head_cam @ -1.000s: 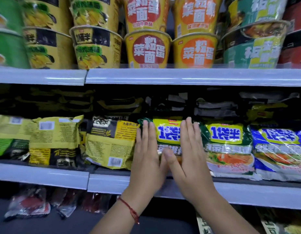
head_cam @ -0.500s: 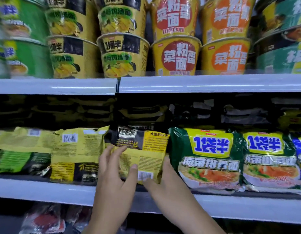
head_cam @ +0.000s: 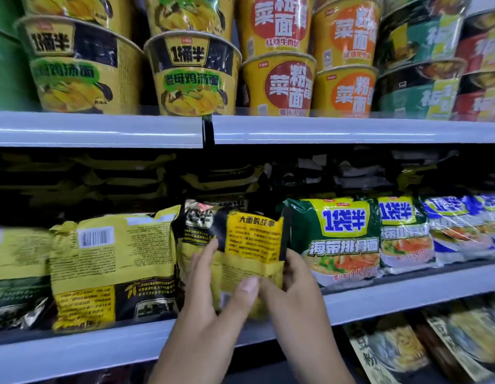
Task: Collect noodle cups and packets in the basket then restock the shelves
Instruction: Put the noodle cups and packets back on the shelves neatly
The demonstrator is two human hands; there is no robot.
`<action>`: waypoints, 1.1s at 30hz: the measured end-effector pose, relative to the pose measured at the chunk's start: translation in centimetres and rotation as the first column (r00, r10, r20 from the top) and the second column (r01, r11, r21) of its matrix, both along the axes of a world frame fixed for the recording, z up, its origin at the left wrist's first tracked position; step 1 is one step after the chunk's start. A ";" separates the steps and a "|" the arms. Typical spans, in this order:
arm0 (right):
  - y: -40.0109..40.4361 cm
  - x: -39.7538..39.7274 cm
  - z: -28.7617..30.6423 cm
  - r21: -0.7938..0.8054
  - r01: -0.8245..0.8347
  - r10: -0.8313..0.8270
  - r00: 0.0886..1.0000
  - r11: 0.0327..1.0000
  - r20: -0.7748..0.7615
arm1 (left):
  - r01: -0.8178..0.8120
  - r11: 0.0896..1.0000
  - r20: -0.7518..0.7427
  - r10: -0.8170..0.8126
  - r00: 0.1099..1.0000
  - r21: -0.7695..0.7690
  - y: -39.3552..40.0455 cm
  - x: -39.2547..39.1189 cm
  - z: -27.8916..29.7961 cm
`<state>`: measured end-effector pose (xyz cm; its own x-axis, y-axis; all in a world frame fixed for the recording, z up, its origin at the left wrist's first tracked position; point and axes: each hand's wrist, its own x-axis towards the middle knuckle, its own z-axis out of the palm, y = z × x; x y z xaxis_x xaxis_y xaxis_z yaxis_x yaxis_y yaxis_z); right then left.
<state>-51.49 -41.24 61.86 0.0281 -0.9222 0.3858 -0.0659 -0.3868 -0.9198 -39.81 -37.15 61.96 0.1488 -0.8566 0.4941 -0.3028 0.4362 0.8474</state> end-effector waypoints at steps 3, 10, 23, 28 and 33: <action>1.7 0.3 0.3 0.007 -0.118 0.118 0.992 0.993 0.054 | 0.092 0.990 -0.069 -0.100 0.993 -0.111 -0.3 0.7 0.1; 4.6 0.7 1.5 -0.143 -0.385 0.394 0.919 0.912 0.035 | 0.082 0.995 -0.310 -0.094 0.946 -0.051 1.0 2.6 1.8; -5.6 -1.6 -1.6 -0.654 -0.115 -0.450 0.637 0.747 -0.626 | -0.217 0.942 0.035 0.233 0.972 -0.256 -6.4 3.0 1.9; -7.2 -1.1 -3.1 -0.705 -0.118 -0.547 0.547 0.699 -0.634 | -0.288 0.825 0.410 0.507 0.758 -0.487 -6.6 2.6 -0.1; -8.6 -1.3 -2.5 -0.747 -0.168 -0.594 0.507 0.643 -0.625 | -0.198 0.792 0.708 0.607 0.361 -0.578 -7.5 3.3 -1.2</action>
<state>-52.76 -49.81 59.33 0.4953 -0.4230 0.7588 -0.7464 -0.6542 0.1224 -36.54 -44.67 60.77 -0.2272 -0.5539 0.8010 -0.9678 0.2198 -0.1226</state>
